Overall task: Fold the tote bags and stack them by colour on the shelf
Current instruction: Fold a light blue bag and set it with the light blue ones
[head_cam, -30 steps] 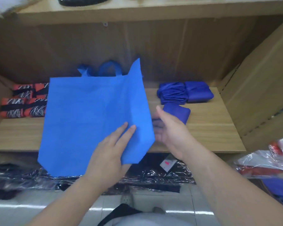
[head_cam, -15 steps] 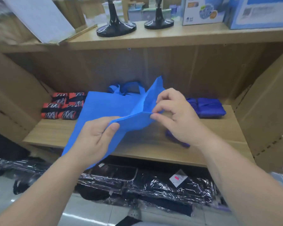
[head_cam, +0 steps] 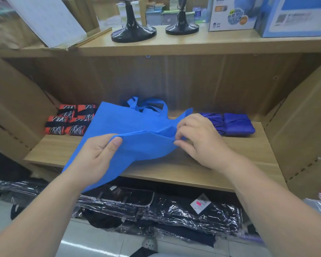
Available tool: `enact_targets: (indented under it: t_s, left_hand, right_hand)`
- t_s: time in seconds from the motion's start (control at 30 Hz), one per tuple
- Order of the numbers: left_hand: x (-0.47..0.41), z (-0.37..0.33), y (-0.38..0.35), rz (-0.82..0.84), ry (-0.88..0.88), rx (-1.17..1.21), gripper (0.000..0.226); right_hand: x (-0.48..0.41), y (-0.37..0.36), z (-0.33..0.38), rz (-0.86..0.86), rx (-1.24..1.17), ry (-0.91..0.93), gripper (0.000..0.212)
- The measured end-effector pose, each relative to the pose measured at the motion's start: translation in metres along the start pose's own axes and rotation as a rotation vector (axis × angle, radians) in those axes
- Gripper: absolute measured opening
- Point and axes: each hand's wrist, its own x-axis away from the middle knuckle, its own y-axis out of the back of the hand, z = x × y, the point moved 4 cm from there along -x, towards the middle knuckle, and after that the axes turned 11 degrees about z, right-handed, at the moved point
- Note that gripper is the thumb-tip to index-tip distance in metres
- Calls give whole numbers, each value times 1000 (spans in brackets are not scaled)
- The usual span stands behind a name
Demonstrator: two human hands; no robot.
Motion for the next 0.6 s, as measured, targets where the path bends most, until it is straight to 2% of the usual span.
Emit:
enact_targets:
  t_s: [0.07,0.2,0.23,0.33,0.37,0.43,0.5,0.6]
  left_hand:
    - [1,0,2,-58,0,19,42]
    - [1,-6,3,-94,-34,34,49]
    - [0,-7,3,-103,-39,42,49]
    - [0,-9,5,-166,-66,26,52]
    - [0,-7,7,-200,-71,16,47]
    - [1,0,12,-265,-57,-17,44]
    - [3,9,17,-302,-48,-76,53]
    - [8,9,13,-324,-109,-222,62]
  right_hand:
    - [2,0,-3,22,-46,-25,10]
    - [4,-12,-9,94,-66,-81,45]
    - [3,-14,-9,69,-52,-69,43]
    - [-3,-12,-3,-71,-27,-43,12]
    - [-4,-10,-1,-102,-32,-39,6]
    - [-6,-5,3,-110,-52,-4,5]
    - [-8,1,3,-82,-58,43,11]
    - [-6,6,-10,-64,38,-23,37]
